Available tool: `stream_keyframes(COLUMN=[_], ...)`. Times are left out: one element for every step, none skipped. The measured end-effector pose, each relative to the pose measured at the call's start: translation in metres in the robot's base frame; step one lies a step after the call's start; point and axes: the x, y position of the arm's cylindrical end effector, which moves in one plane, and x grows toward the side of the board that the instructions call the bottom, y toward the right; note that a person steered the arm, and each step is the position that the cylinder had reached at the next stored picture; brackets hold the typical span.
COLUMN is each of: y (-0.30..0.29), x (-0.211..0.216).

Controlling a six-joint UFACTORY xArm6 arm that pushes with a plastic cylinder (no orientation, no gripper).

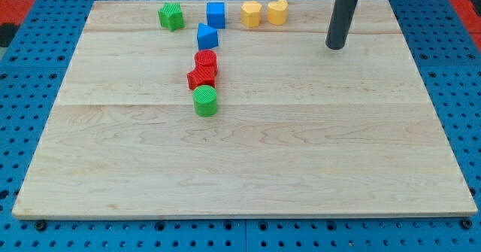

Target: Move the yellow heart towards the bottom right of the board

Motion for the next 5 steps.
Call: stream_keyframes(y=[-0.005, -0.015, -0.009, -0.012, -0.025], x=[0.005, -0.012, -0.051, -0.112, -0.123])
